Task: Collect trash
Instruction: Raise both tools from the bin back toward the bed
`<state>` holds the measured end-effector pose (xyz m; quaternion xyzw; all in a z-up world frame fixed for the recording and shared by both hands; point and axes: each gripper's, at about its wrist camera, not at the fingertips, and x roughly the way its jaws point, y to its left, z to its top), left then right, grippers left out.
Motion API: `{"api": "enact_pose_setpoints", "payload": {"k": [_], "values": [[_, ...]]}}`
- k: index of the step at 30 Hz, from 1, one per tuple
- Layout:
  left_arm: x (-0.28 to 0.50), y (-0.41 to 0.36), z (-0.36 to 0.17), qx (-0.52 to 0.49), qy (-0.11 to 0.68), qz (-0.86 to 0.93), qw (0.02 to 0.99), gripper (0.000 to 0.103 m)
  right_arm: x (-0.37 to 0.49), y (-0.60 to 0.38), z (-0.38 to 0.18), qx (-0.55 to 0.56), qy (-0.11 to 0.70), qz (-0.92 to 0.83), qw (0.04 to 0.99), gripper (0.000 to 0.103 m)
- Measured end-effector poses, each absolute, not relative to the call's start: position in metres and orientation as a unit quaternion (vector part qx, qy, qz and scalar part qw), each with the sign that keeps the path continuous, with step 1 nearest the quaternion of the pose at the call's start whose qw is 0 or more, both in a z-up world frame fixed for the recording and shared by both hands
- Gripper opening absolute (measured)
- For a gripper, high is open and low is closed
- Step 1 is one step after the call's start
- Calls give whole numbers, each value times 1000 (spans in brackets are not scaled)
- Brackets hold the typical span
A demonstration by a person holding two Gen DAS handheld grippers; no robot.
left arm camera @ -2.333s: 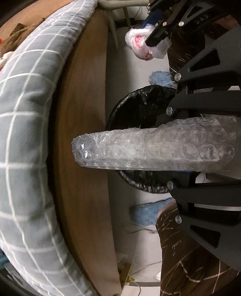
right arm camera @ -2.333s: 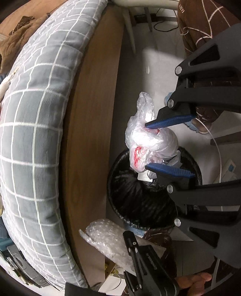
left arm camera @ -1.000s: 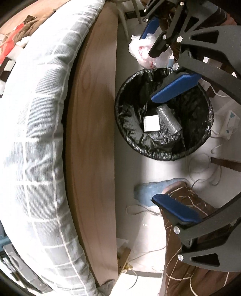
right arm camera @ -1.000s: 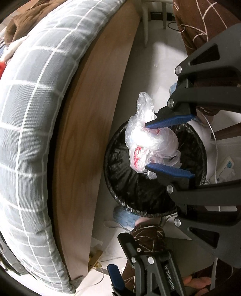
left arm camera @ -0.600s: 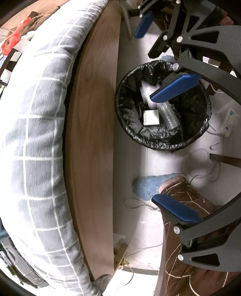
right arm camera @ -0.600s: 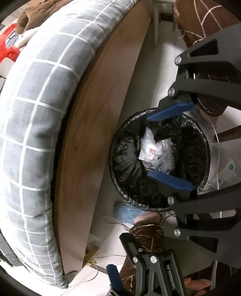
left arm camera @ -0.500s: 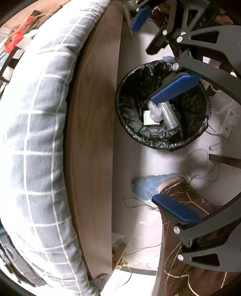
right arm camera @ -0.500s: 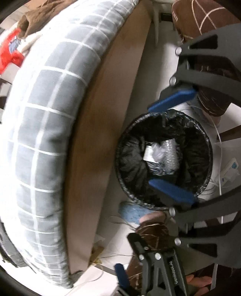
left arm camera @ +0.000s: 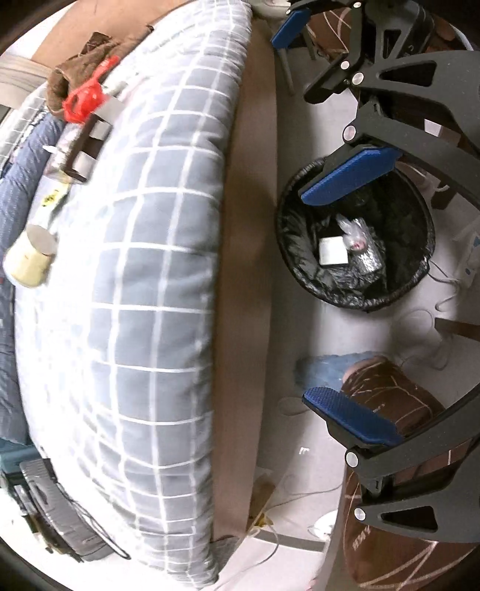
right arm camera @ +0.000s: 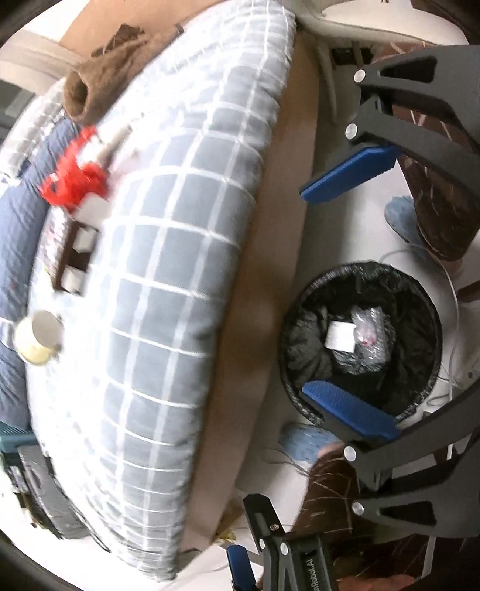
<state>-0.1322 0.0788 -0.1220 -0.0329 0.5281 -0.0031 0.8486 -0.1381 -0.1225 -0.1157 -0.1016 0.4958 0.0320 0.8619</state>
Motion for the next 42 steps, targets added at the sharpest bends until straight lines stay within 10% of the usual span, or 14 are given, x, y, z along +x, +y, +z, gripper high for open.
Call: {"api": "enact_pose_setpoints", "payload": {"k": [42], "values": [[9, 50, 15, -26, 424, -3, 905, 97, -14, -186, 17, -47, 387, -15, 921, 94]]}}
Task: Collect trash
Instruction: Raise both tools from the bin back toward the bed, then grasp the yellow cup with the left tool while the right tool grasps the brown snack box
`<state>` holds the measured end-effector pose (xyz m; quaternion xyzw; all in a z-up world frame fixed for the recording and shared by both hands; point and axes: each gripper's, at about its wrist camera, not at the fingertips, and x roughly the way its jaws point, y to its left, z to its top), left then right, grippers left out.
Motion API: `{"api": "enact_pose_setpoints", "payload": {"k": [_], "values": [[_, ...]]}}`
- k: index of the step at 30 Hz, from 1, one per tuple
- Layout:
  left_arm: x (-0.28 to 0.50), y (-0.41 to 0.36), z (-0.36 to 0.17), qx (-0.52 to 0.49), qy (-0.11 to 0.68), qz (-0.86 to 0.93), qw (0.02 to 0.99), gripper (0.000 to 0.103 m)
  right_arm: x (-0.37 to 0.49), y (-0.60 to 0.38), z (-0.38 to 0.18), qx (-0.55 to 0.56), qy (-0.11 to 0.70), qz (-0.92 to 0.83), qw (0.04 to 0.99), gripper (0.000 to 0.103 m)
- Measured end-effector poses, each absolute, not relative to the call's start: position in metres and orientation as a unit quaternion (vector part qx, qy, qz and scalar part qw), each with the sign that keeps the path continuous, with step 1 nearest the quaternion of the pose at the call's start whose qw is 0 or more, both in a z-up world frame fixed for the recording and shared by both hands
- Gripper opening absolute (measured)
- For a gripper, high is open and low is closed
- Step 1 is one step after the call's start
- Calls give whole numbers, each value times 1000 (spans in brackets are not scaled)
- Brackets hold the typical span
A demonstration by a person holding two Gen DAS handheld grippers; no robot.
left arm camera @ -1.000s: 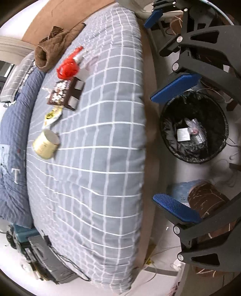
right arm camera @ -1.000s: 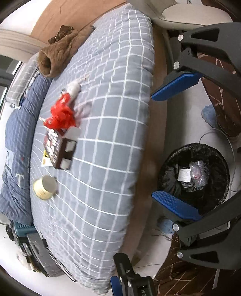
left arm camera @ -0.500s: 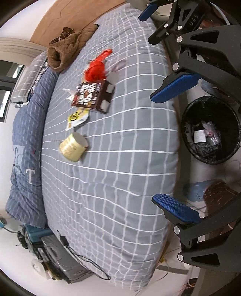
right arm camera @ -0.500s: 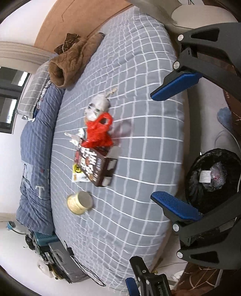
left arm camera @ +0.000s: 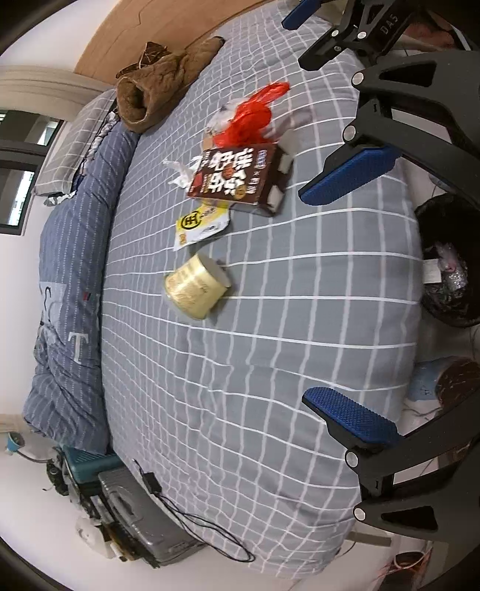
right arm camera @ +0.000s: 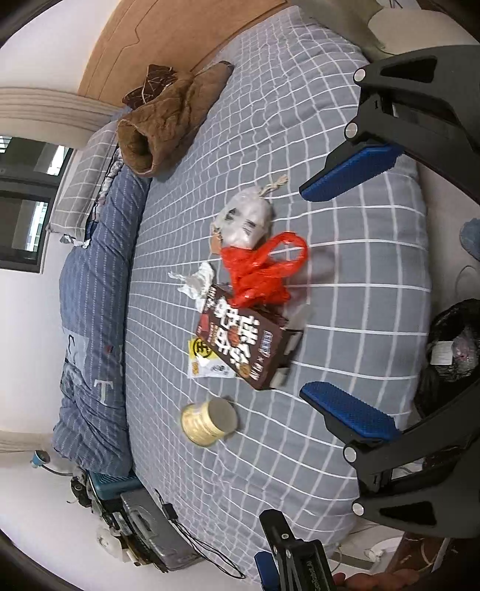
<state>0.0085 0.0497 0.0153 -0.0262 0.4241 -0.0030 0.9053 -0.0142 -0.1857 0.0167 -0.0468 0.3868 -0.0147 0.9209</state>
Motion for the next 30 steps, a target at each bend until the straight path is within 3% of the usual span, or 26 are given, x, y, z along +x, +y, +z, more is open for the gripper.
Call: {"api": "enact_pose_setpoints", "payload": {"k": [16, 30], "values": [[122, 47, -14, -46, 448, 9, 893, 97, 81, -171, -14, -27, 413, -4, 910, 94], [196, 43, -42, 1, 463, -30, 886, 97, 142, -153, -61, -11, 458, -11, 889, 94]]}}
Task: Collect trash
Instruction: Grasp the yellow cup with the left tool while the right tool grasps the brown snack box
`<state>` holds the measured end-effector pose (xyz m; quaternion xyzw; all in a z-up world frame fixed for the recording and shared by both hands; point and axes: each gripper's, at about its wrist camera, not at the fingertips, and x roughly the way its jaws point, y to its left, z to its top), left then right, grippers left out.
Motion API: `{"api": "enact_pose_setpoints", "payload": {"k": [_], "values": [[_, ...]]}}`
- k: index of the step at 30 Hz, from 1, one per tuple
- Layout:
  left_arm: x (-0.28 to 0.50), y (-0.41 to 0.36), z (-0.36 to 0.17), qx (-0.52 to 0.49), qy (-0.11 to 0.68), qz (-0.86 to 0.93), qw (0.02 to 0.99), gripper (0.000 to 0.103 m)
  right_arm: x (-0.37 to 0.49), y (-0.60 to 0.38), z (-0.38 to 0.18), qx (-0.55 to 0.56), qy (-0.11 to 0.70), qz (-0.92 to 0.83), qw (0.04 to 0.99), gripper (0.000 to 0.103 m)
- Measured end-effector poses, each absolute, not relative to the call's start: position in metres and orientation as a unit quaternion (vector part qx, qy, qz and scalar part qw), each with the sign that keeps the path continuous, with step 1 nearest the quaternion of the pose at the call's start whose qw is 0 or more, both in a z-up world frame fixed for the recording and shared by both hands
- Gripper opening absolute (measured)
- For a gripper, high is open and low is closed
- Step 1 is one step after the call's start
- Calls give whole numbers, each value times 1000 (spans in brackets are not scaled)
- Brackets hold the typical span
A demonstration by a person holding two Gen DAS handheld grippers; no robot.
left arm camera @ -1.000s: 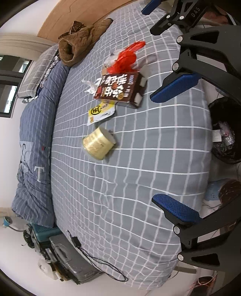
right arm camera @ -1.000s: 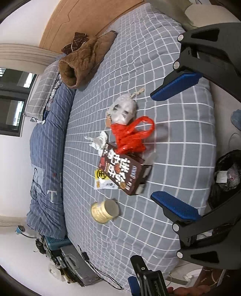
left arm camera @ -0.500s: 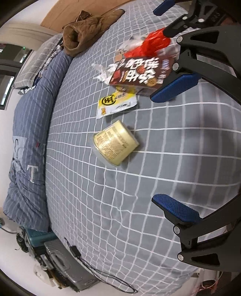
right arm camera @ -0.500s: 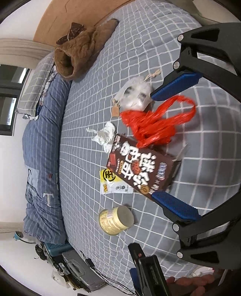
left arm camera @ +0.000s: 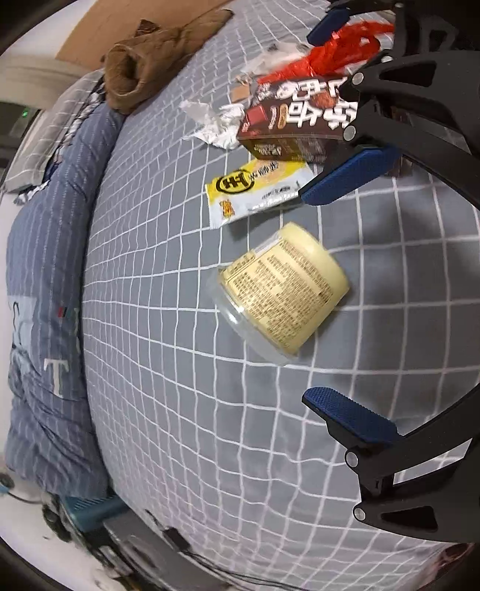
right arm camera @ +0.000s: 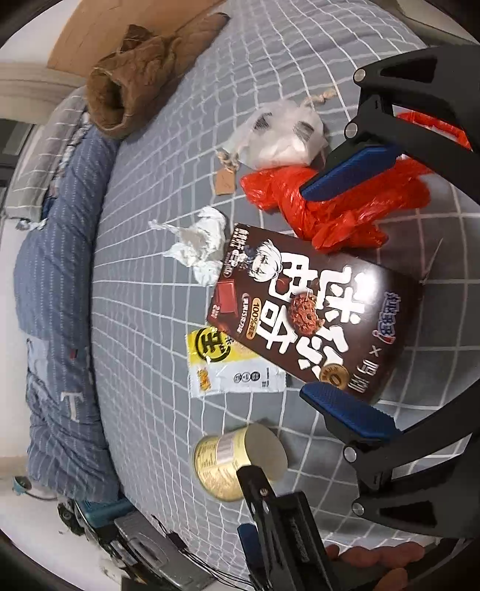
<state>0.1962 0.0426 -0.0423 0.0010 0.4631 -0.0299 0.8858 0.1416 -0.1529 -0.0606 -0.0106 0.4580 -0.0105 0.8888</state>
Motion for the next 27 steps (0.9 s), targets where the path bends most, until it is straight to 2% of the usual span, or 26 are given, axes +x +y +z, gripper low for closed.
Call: {"api": "enact_pose_setpoints", "payload": {"k": [18, 27], "values": [[231, 32, -53, 144, 457, -152, 864, 97, 178, -133, -87, -14, 494, -26, 869, 94], [234, 23, -61, 166, 455, -194, 853, 97, 189, -134, -99, -41, 501, -23, 864, 95]]}}
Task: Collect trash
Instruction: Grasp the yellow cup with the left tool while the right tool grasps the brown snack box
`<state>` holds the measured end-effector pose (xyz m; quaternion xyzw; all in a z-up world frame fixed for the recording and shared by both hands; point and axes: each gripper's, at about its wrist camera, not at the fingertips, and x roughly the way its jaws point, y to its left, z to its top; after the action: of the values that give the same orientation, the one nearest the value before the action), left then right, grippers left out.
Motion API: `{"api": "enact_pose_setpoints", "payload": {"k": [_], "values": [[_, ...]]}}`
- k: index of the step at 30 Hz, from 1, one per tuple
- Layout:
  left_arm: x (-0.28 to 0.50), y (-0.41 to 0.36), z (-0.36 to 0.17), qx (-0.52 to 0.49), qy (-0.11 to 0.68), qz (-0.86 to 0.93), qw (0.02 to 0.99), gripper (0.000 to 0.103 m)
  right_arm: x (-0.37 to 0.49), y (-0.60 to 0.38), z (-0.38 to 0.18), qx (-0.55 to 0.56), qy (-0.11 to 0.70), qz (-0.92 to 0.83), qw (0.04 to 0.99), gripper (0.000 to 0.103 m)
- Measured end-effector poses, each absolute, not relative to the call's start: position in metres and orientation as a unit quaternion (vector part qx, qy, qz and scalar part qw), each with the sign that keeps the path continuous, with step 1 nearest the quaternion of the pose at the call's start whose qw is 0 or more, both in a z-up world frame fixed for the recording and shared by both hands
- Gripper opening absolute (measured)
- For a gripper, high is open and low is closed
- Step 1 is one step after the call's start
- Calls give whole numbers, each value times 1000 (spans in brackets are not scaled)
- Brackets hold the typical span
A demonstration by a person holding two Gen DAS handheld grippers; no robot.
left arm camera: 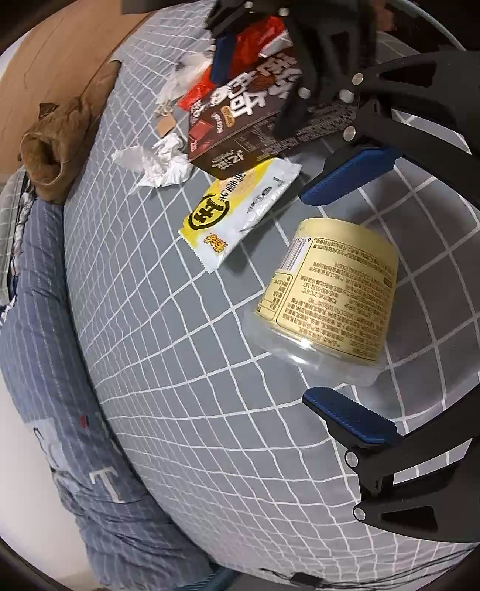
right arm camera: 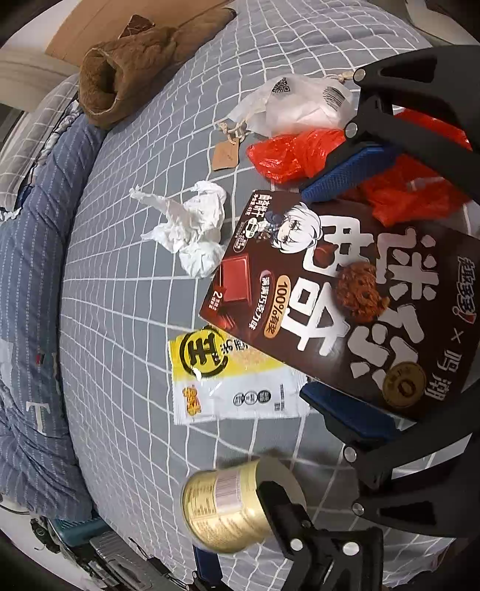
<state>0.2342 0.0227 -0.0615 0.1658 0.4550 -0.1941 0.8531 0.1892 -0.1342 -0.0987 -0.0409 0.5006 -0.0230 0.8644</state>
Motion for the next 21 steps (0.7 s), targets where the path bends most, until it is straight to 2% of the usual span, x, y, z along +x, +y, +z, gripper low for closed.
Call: {"api": "enact_pose_setpoints", "payload": {"k": [5, 10, 14, 15, 17, 21], "values": [[237, 22, -66, 173, 456, -204, 849, 96, 188, -140, -98, -32, 503, -18, 863, 95], [244, 19, -74, 174, 467, -204, 843, 80, 187, -140, -99, -33, 506, -19, 862, 95], [245, 22, -75, 155, 470, -196, 847, 79, 187, -139, -99, -29, 507, -22, 861, 94], [244, 23, -75, 151, 470, -194, 848, 79, 187, -139, -99, -30, 507, -21, 861, 93], [241, 25, -74, 146, 470, -188, 850, 78, 186, -134, -97, -36, 504, -7, 863, 80], [236, 36, -69, 115, 473, -157, 860, 78, 186, -125, -97, -50, 506, -3, 861, 76]]}}
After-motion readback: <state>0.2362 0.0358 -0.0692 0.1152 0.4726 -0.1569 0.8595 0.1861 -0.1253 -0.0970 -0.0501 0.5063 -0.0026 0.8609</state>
